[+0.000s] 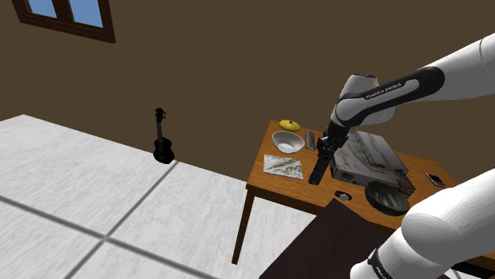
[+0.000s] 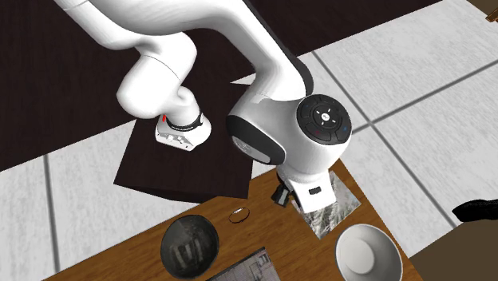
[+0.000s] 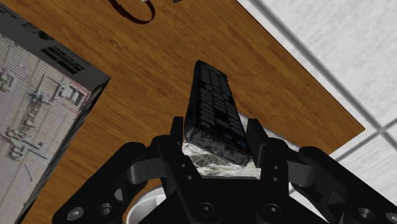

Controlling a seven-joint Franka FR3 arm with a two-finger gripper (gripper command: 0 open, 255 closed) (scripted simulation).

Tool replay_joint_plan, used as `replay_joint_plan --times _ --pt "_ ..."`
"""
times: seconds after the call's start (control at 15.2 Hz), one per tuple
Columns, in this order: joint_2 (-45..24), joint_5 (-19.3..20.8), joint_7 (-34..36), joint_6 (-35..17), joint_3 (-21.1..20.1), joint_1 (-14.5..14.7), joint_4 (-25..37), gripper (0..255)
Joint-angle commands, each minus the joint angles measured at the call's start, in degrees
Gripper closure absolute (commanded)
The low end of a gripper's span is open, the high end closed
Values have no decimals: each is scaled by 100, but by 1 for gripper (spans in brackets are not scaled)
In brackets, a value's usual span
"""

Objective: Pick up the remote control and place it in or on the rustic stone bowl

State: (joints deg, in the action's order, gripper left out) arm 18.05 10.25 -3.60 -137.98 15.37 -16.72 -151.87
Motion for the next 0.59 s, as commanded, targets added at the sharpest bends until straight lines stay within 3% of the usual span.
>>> replay_joint_plan --times 0.0,0.53 --pt "125 4 0 193 -18 -5 67 255" --pt "533 -12 -6 930 -95 -9 398 255"
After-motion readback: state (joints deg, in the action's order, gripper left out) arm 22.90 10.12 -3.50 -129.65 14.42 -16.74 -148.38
